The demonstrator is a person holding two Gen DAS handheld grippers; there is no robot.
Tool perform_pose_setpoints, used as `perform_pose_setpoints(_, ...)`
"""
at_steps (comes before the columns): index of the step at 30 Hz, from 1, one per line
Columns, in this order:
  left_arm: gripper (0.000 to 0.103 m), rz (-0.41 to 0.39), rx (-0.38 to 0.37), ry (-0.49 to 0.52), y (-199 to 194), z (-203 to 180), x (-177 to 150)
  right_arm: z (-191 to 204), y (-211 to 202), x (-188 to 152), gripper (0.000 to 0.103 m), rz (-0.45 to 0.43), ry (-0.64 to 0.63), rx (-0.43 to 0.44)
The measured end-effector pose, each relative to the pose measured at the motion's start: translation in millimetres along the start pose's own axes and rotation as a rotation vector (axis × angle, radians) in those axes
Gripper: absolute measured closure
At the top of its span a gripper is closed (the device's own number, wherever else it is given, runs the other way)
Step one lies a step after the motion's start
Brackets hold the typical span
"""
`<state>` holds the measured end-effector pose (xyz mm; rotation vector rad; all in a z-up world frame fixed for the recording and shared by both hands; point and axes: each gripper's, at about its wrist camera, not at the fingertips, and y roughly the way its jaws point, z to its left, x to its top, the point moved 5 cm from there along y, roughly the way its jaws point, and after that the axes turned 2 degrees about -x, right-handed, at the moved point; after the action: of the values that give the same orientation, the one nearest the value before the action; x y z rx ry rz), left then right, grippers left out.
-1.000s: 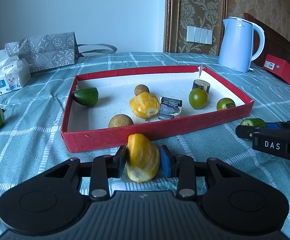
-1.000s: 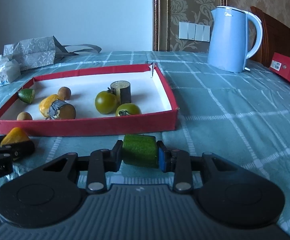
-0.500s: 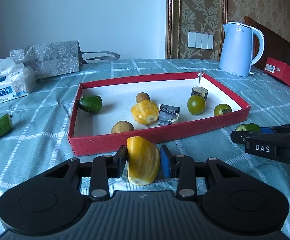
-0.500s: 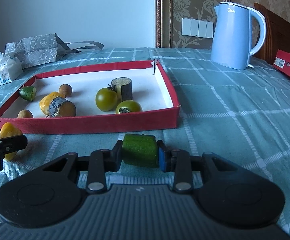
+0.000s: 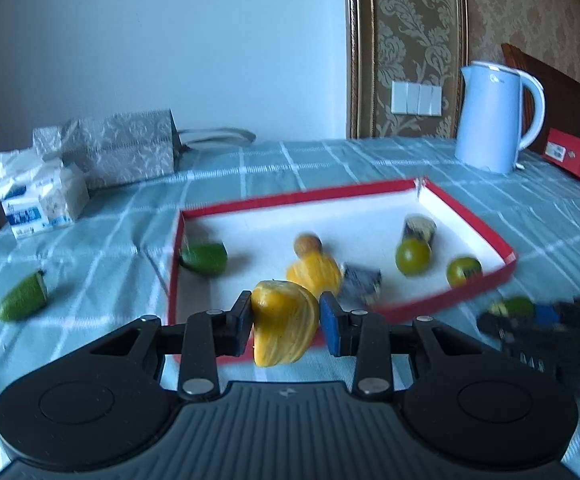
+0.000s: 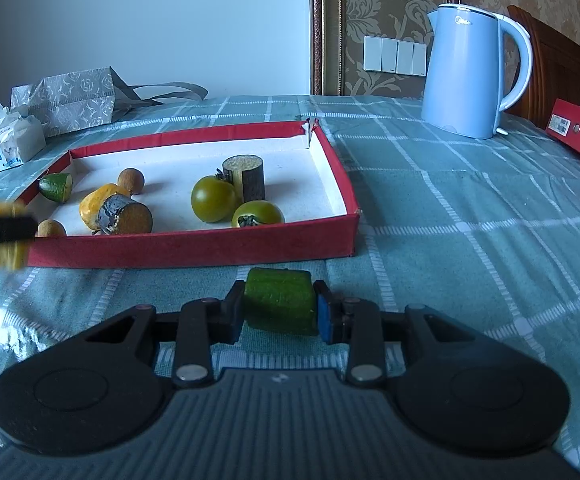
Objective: Organize fruits
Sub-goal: 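Carry the yellow piece into the tray and open the left tool while the right tool holds the cucumber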
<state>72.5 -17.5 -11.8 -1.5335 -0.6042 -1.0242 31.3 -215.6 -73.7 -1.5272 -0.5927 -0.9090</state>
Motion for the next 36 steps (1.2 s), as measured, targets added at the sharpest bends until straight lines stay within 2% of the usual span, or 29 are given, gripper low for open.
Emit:
perform_pose_setpoints(5,0.068,-0.011,0.047,-0.008,24.5,15.2,24.0,-0.1,-0.3,0.1,0.07,0.001,-0.002,-0.001)
perform_pose_setpoints(10,0.068,0.036,0.07,-0.031,59.2,27.4,36.7,0.6,0.1,0.2,0.07,0.002,-0.005,-0.003)
perform_pose_setpoints(15,0.068,0.106,0.047,-0.049,96.3,32.5,38.0,1.1,0.1,0.2,0.07,0.002,-0.008,-0.005)
perform_pose_setpoints(21,0.068,0.109,0.039,-0.04,114.5,25.9,40.1,1.8,0.0,0.0,0.069,0.002,-0.01,-0.006)
perform_pose_setpoints(25,0.068,0.093,0.068,-0.025,125.5,26.3,40.3,1.4,0.2,-0.1,0.07,0.003,-0.01,-0.006)
perform_pose_setpoints(29,0.068,0.088,0.053,-0.029,129.2,28.9,42.9,1.1,0.2,0.0,0.07,0.002,-0.009,-0.006)
perform_pose_setpoints(30,0.066,0.083,0.044,-0.035,127.4,30.9,42.9,1.1,0.1,0.0,0.07,0.002,-0.009,-0.005)
perform_pose_setpoints(31,0.058,0.071,0.036,-0.035,124.8,32.4,42.9,1.3,0.1,-0.1,0.07,0.002,-0.01,-0.006)
perform_pose_setpoints(32,0.045,0.058,0.038,-0.034,121.4,34.0,42.9,1.3,0.1,0.0,0.07,0.002,-0.01,-0.006)
perform_pose_setpoints(34,0.028,0.017,0.082,-0.025,111.5,36.6,42.9,1.3,0.1,0.0,0.069,0.003,-0.01,-0.006)
perform_pose_setpoints(36,0.027,-0.035,0.119,0.002,97.4,37.4,42.7,1.1,0.0,0.0,0.07,0.003,-0.011,-0.006)
